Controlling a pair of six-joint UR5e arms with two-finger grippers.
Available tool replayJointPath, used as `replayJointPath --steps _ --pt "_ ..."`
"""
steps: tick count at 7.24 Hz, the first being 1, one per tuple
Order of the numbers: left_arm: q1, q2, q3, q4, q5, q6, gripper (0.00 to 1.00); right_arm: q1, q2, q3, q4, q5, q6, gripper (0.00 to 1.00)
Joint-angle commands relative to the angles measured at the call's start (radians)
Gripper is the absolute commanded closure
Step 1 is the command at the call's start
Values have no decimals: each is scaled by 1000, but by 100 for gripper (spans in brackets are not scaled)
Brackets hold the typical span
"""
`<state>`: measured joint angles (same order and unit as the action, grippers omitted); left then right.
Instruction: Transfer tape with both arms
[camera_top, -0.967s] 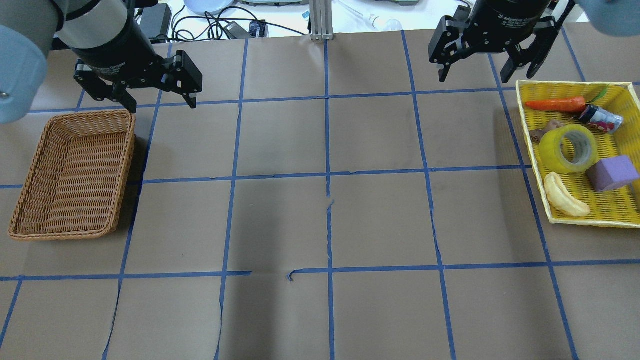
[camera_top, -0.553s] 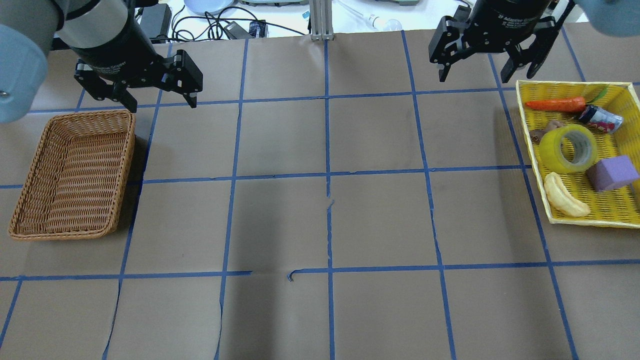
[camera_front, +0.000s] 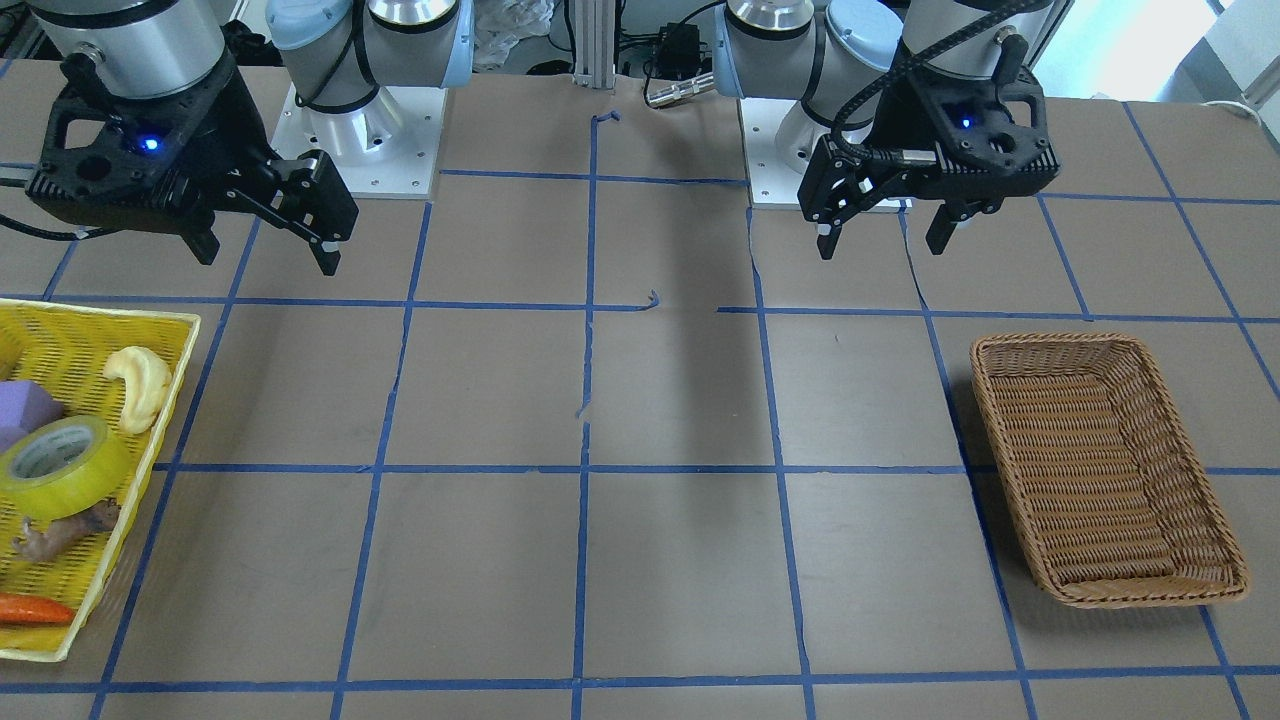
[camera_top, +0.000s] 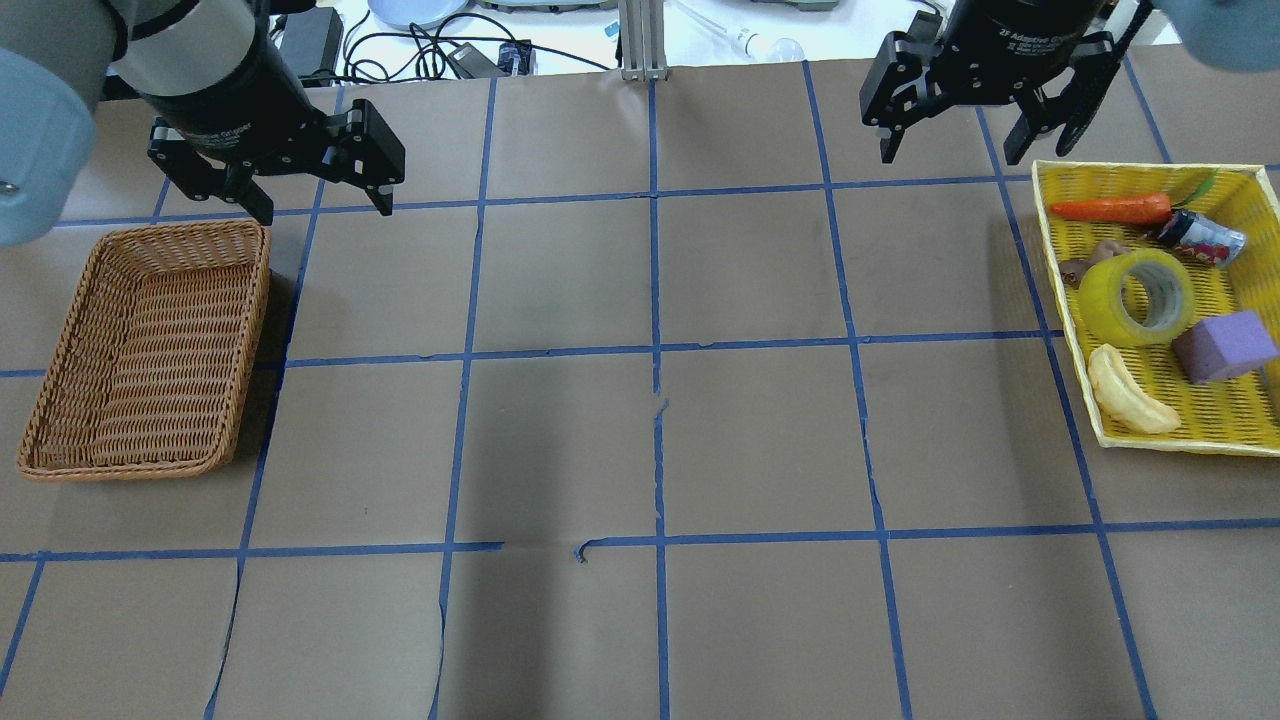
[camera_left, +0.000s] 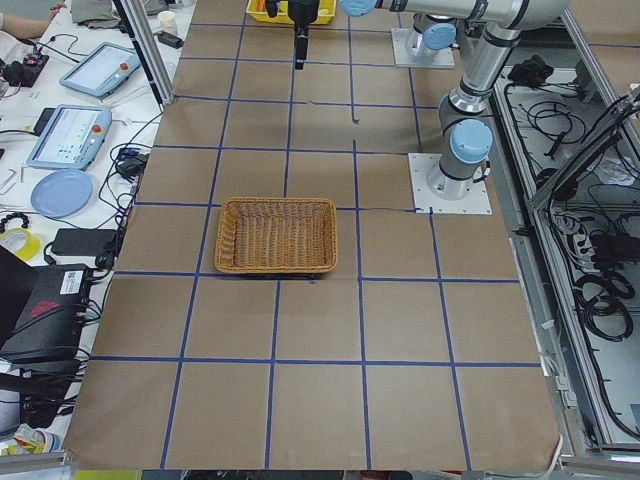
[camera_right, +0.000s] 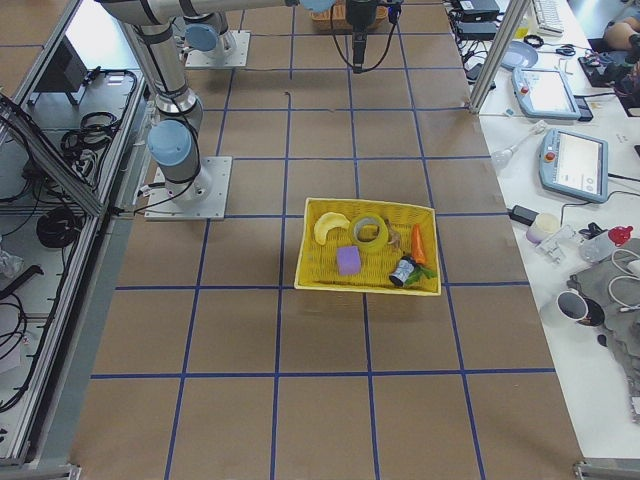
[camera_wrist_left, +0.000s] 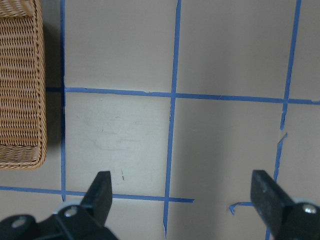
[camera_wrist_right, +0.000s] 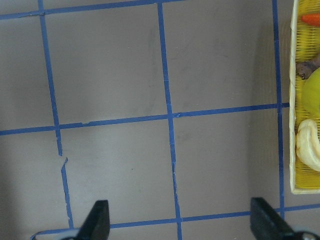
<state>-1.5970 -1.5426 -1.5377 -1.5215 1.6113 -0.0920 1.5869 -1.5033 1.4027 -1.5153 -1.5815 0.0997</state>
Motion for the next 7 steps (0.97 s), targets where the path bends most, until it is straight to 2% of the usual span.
replayJointPath --steps 1,3,4,7 --pt "2 -1 2 1 1 0 0 -1 0 -1 1 -2 -5 0" --pt "0 -1 5 0 -1 0 0 -51 26 -20 3 3 -125 0" --pt "0 -1 2 1 -1 0 0 -115 35 -45 9 15 -159 0" --pt "2 -1 2 1 -2 0 0 -284 70 -30 -8 0 -444 0"
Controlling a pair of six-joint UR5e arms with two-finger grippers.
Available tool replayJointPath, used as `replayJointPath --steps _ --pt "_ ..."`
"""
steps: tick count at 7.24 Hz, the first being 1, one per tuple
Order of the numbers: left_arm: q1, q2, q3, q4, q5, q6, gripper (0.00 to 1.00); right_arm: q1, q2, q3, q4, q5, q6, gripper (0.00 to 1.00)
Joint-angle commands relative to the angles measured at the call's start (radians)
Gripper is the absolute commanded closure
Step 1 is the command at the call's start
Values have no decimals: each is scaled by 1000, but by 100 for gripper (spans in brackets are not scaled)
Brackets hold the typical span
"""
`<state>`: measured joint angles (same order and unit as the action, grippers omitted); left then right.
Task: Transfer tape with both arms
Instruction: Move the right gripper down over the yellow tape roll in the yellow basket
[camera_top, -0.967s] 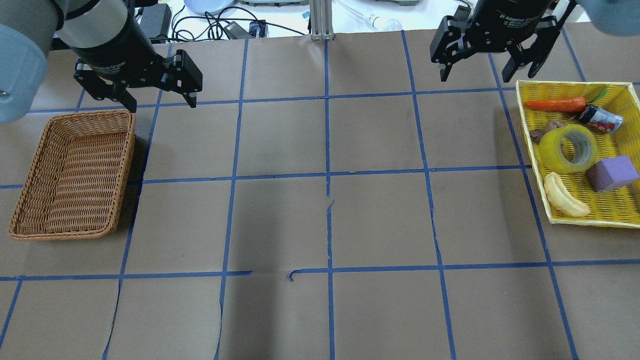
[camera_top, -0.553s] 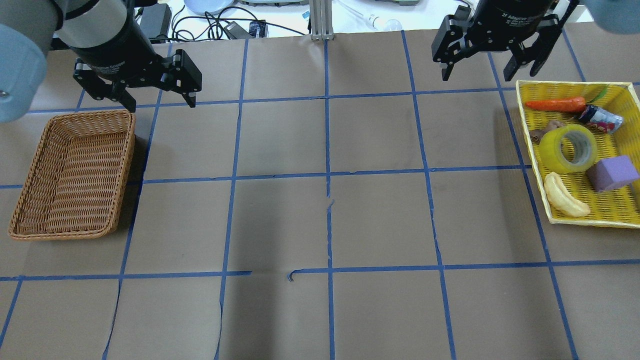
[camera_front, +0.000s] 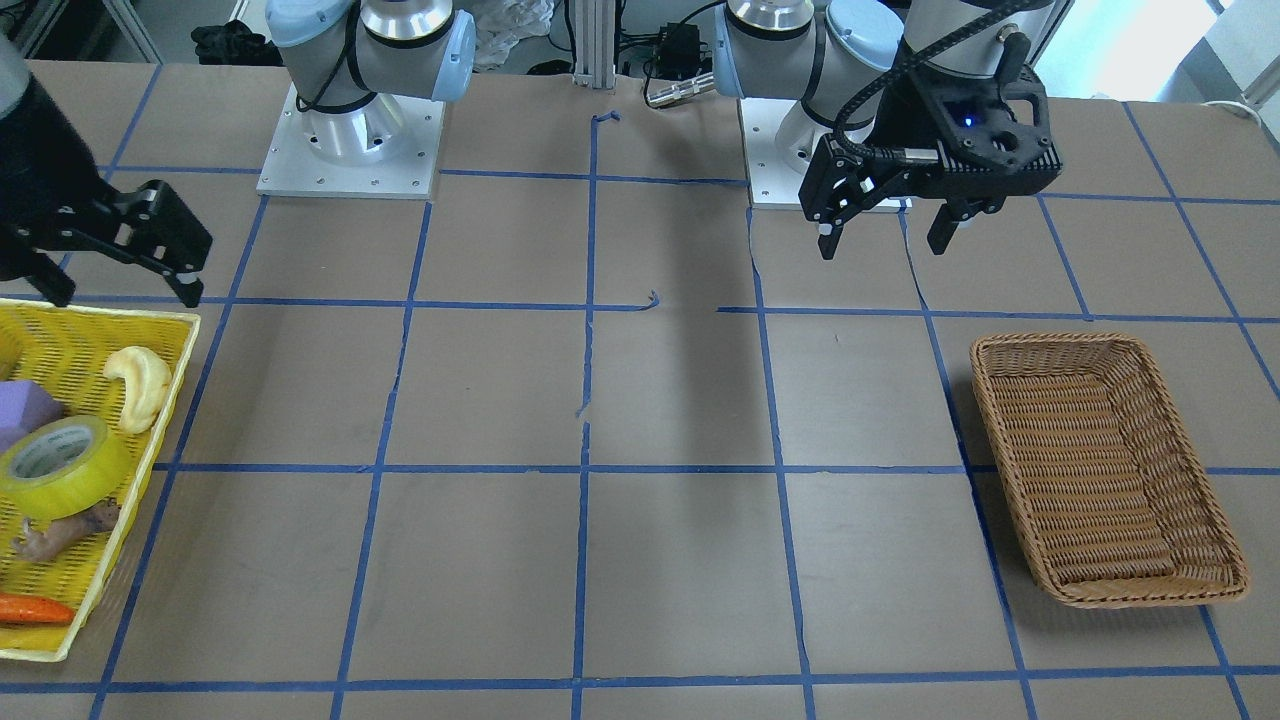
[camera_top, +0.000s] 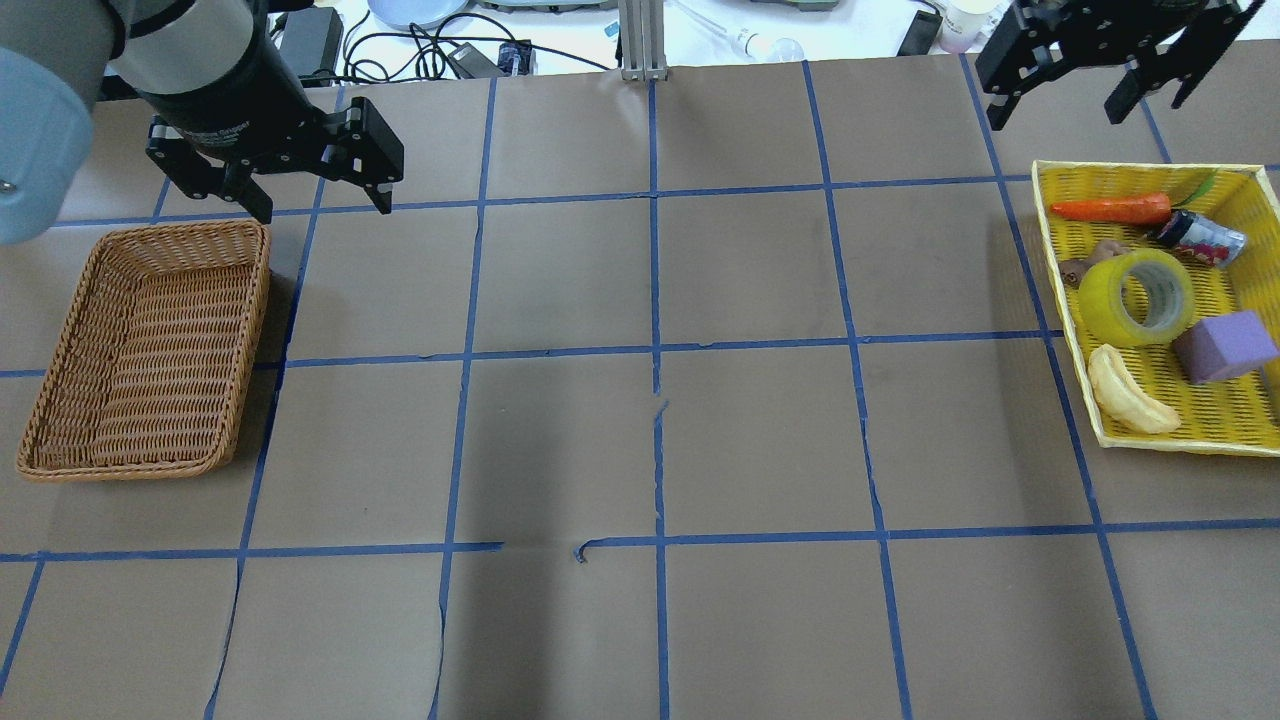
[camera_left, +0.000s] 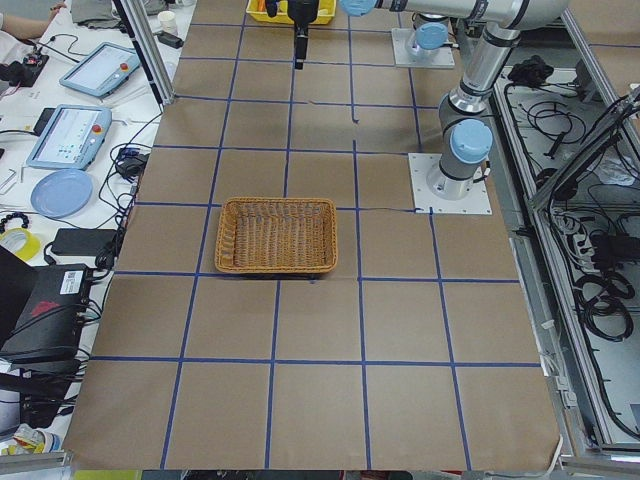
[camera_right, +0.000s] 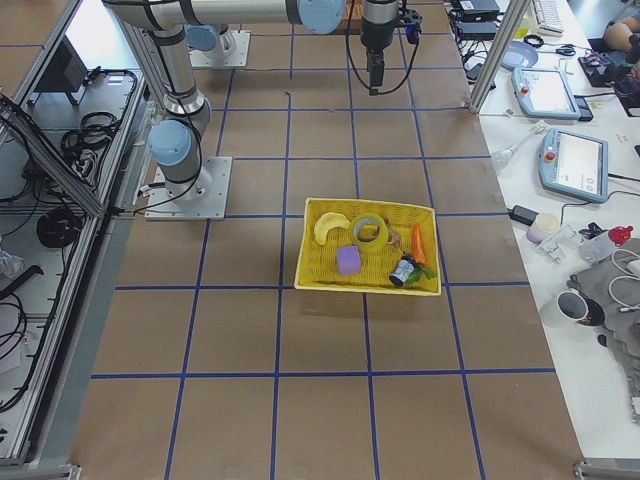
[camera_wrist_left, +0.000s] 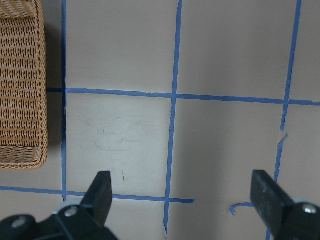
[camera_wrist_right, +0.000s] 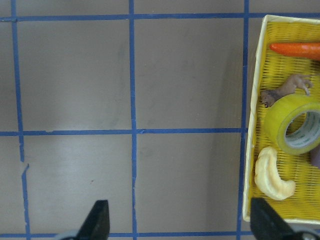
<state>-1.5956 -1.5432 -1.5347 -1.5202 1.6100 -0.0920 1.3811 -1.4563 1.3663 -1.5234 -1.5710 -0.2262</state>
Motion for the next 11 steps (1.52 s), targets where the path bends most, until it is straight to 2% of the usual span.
replayJointPath --steps 1,2,3,5,7,8,9,10,11 --pt "-3 -2 -2 3 4 -3 0 -164 49 11 0 5 -124 0" --pt "0 0 -1 9 4 0 0 -242 63 14 -7 5 -122 0" --pt "-1 -2 -5 9 4 0 0 -267 117 25 -14 5 -127 0" --pt "2 3 -5 8 5 2 0 -292 241 83 -146 29 -133 0" --pt "2 0 -13 6 7 0 0 -355 246 283 -448 34 -392 0" --pt "0 -3 -16 3 45 -2 0 -390 246 384 -581 67 -432 0" --pt "2 9 5 5 101 -8 0 -402 246 437 -616 139 -435 1" --pt "0 15 -2 -3 102 -11 0 -402 246 450 -616 157 -433 7" --pt "-1 15 5 -3 90 -14 0 -402 247 450 -616 155 -438 18"
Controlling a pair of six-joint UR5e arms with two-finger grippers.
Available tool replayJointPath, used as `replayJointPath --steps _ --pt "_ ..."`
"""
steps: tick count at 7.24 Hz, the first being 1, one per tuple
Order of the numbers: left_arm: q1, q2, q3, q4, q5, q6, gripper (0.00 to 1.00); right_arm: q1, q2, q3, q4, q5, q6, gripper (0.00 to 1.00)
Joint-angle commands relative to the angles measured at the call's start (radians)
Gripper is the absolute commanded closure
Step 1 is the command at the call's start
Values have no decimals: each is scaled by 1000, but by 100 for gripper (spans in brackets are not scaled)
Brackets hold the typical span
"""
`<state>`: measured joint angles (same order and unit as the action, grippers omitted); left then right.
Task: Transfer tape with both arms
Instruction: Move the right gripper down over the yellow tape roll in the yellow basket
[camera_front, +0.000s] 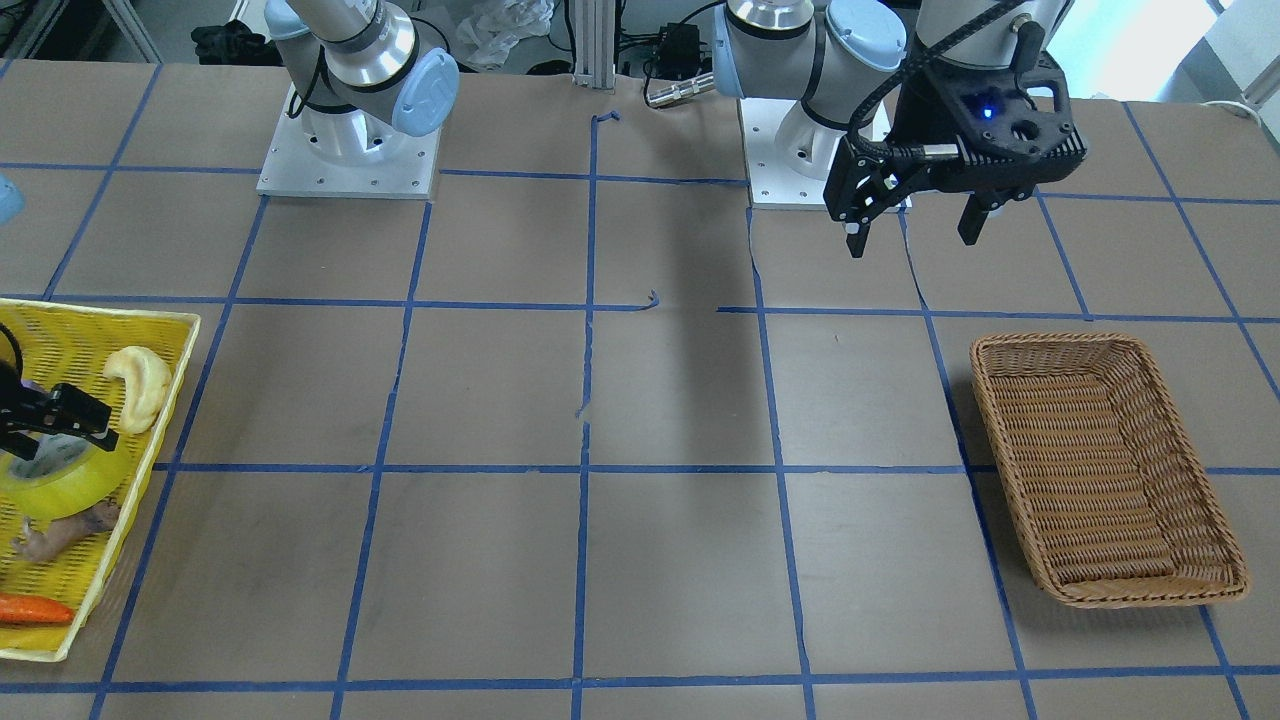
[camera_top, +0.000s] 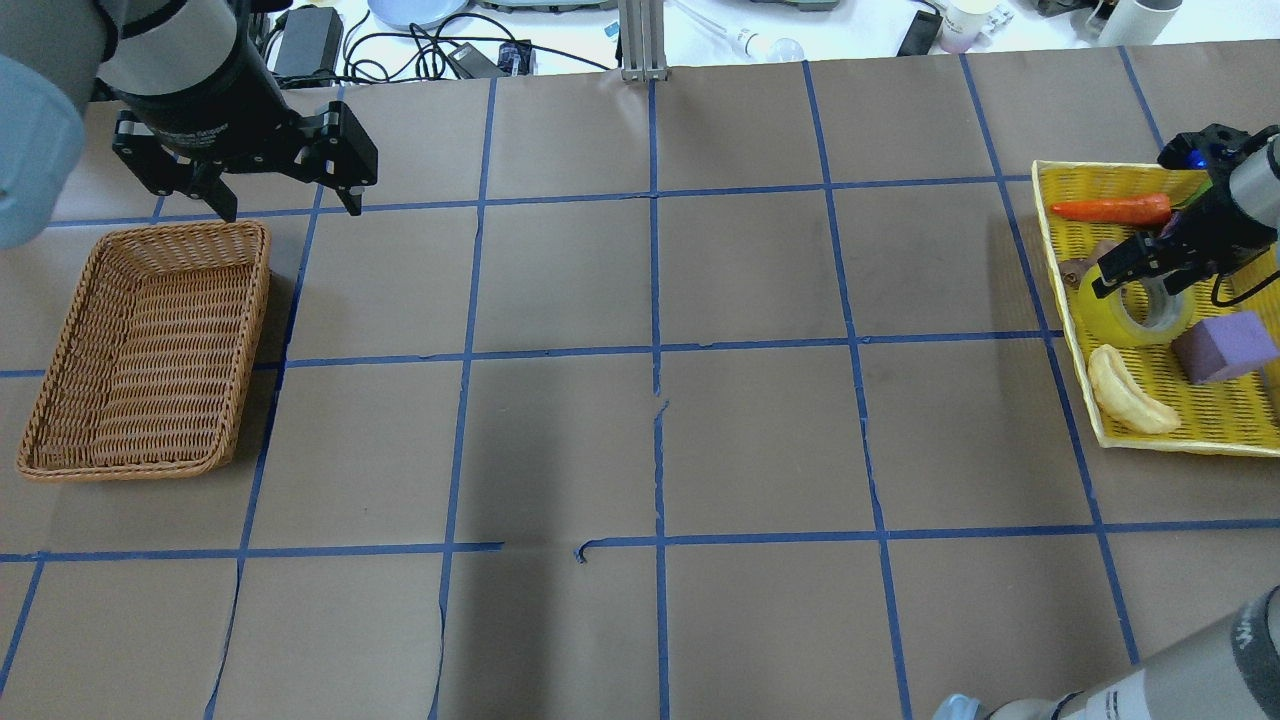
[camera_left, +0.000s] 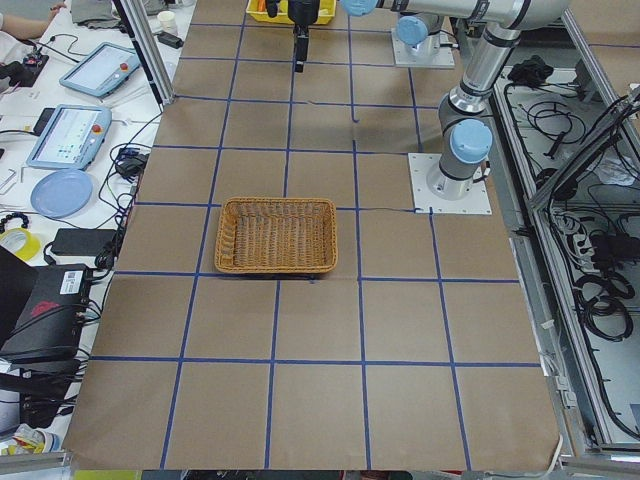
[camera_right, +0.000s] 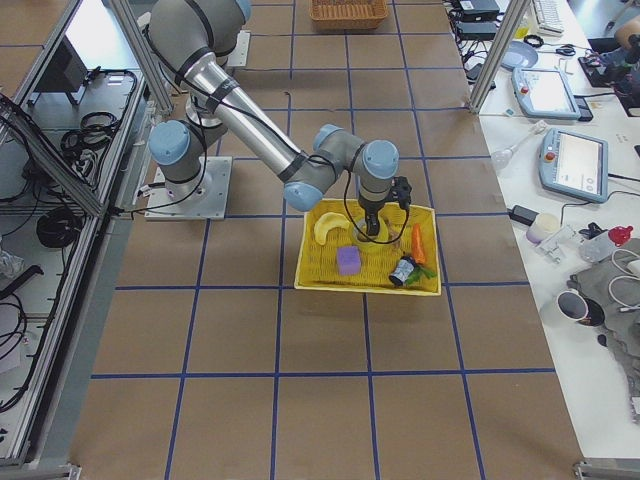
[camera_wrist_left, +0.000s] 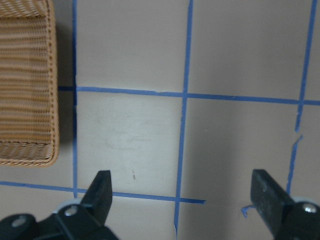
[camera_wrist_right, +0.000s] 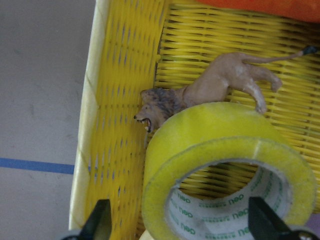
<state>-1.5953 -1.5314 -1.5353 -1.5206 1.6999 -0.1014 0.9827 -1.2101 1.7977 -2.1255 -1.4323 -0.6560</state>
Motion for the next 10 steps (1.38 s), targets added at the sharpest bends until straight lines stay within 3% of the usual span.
replayJointPath --steps 1,2,3,5,7,10 --pt "0 7 11 -1 0 -3 0 -4 3 16 -16 18 -20 42" --pt "0 7 11 -1 0 -4 0 -4 3 8 -17 18 -25 66" --pt "1 5 11 3 0 -3 0 -4 1 3 -16 18 -28 83" --pt "0 7 9 4 -3 -4 0 -4 -3 2 -14 18 -28 94" --pt "0 8 4 4 -9 -4 0 -2 -31 -12 1 13 -17 95" --pt "0 11 3 -4 -9 0 0 113 -123 -116 236 -46 167 95"
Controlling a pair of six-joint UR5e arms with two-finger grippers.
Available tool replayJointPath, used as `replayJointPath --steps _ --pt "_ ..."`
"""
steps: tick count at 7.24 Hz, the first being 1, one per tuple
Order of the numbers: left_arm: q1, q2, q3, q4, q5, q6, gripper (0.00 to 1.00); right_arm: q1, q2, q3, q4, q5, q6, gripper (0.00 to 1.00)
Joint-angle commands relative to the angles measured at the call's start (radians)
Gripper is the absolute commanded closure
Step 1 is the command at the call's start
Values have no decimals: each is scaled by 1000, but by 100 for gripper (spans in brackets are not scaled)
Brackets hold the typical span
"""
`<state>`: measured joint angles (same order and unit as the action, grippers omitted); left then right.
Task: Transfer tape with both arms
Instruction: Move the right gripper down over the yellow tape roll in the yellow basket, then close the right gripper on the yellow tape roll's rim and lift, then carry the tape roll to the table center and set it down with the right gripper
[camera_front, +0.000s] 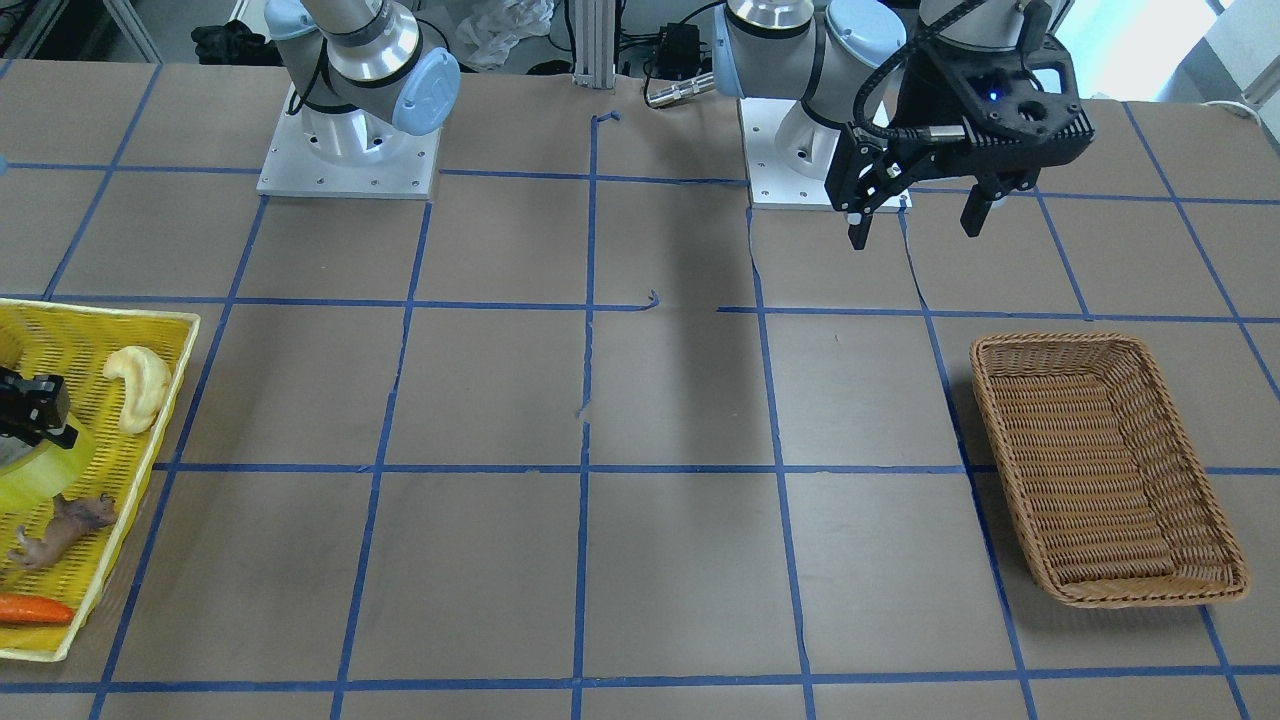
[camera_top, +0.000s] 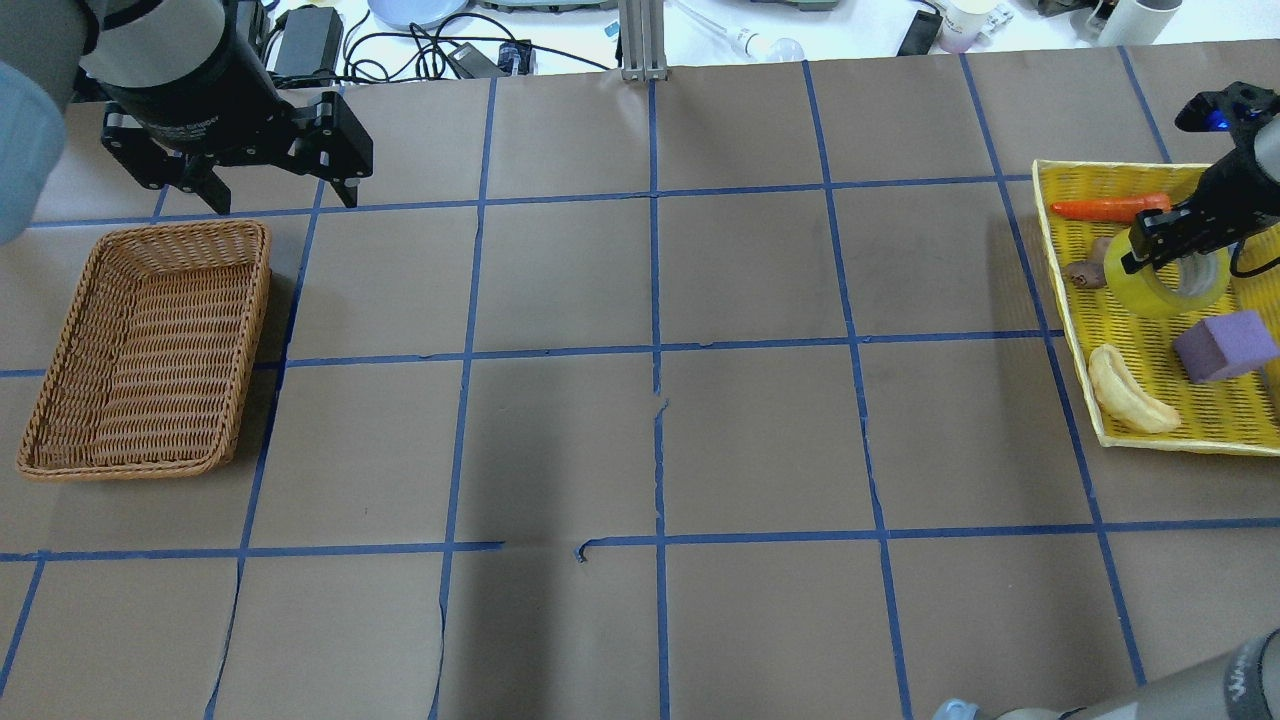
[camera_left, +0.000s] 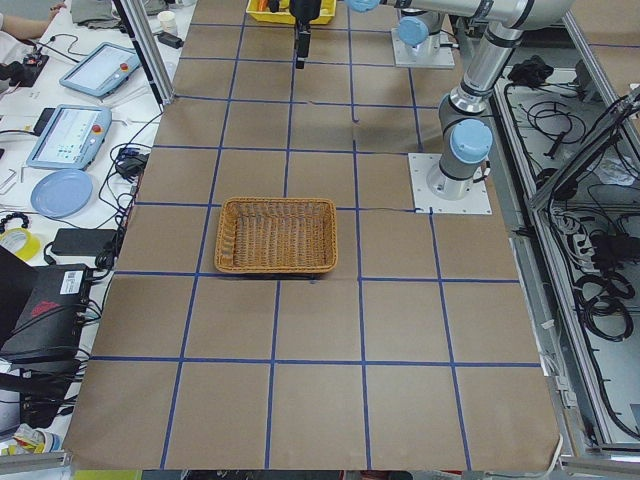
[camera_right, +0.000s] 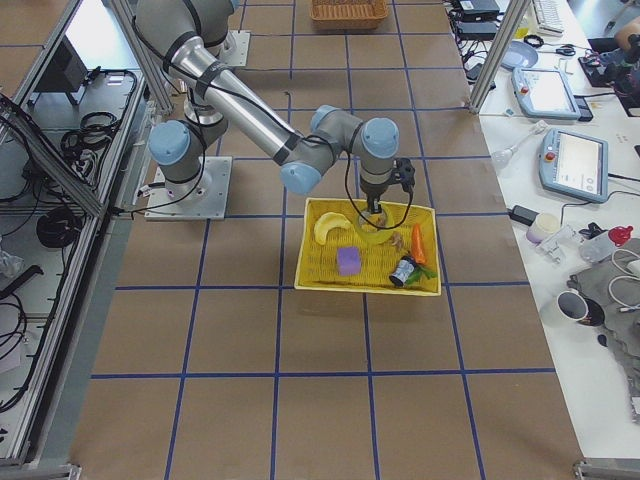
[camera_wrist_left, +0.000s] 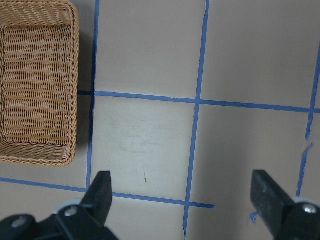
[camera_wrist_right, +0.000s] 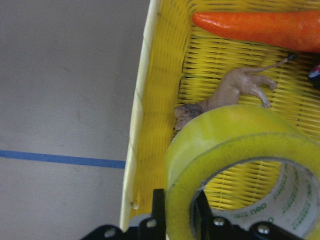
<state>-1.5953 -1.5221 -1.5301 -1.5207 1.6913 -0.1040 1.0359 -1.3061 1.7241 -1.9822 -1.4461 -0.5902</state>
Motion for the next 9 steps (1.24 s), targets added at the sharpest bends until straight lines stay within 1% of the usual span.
replayJointPath --steps 1,2,3,4,5,6,7,8,9 --pt "0 2 -16 -4 -28 13 0 163 -33 -75 138 -84 224 95" --pt "-2 3 -16 -6 -48 12 0 297 -33 -98 151 -121 372 95" --pt "0 2 -18 -4 -51 -3 0 420 -26 -100 149 -123 541 95" --pt "-2 -1 -18 -1 -50 -2 0 516 -4 -100 138 -120 691 96" --pt "0 -4 -18 0 -50 0 0 611 37 -100 131 -116 801 97" --pt "-2 -4 -16 1 -51 12 0 694 83 -101 93 -109 946 96" --pt "-2 -4 -18 1 -47 13 0 752 134 -103 13 -94 1057 96" --pt "-2 -4 -19 2 -48 12 0 812 171 -106 -24 17 1119 96" --pt "-2 -3 -18 4 -51 12 0 851 174 -106 -30 59 1176 96"
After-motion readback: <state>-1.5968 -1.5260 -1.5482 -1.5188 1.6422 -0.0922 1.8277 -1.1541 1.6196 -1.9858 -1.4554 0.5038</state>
